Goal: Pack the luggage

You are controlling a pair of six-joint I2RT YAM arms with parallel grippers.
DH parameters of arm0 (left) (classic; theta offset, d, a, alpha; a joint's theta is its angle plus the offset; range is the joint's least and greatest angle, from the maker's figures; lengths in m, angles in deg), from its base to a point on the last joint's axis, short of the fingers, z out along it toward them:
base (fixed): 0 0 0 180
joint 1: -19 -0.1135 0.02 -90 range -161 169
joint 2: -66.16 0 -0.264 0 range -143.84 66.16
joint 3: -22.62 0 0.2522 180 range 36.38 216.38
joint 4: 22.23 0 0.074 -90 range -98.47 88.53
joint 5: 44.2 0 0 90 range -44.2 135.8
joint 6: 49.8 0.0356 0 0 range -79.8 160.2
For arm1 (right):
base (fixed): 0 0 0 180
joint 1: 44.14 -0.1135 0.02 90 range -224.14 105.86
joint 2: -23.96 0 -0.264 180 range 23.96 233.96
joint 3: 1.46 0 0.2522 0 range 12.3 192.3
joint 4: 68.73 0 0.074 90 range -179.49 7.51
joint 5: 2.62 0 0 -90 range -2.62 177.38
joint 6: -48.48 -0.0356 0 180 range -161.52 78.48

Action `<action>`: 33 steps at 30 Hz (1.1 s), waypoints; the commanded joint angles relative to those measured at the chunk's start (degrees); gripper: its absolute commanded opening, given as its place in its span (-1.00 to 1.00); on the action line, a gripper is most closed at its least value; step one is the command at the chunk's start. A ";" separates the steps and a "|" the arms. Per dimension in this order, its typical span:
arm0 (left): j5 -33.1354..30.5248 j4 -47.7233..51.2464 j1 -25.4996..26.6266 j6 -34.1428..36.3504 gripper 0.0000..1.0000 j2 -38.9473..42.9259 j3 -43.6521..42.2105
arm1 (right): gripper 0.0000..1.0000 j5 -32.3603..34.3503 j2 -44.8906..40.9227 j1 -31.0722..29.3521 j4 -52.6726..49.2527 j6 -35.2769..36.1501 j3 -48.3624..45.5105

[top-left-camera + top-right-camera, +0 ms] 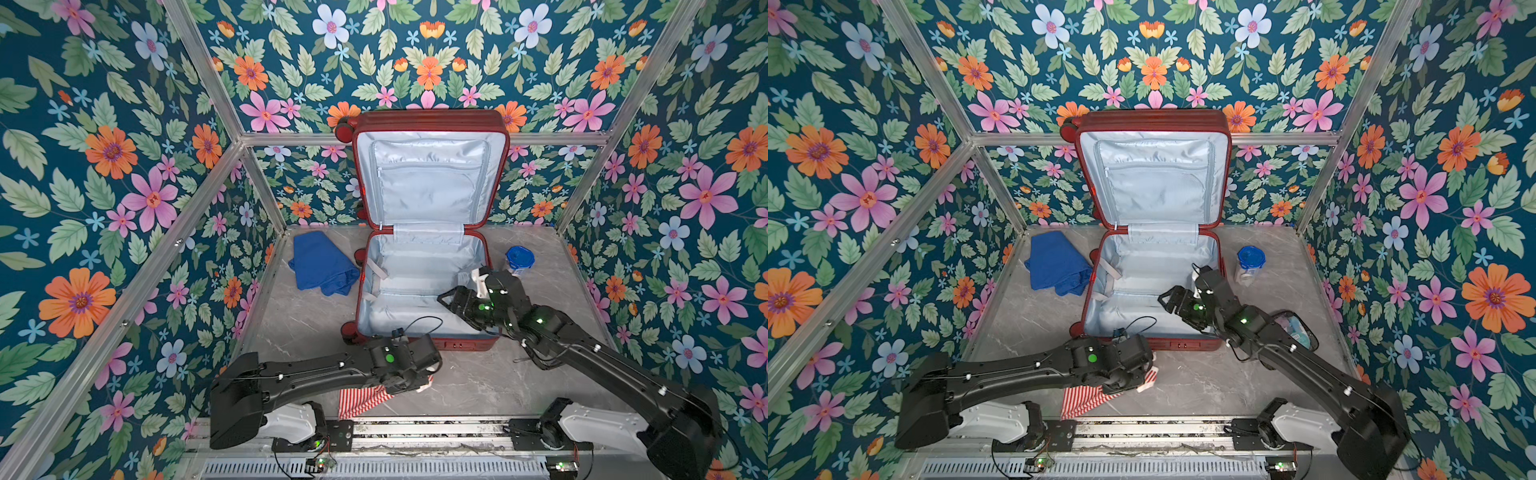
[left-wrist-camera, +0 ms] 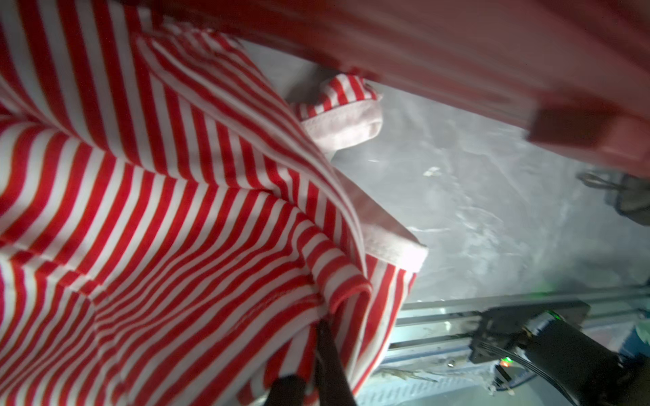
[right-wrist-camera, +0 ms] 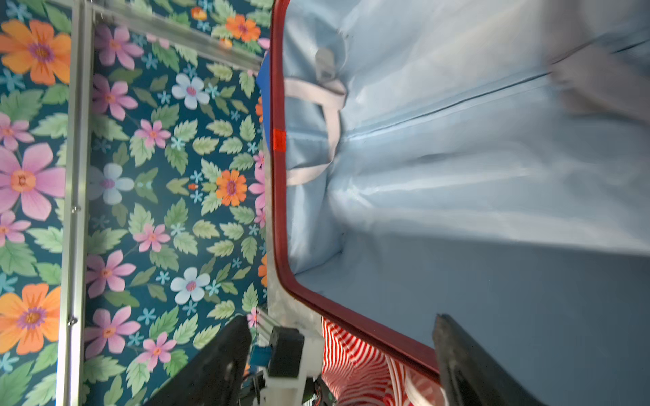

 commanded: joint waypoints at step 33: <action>-22.45 -3.52 4.67 -6.63 0.99 33.16 -27.41 | 0.75 -0.23 -4.04 -22.51 -16.28 1.52 -9.69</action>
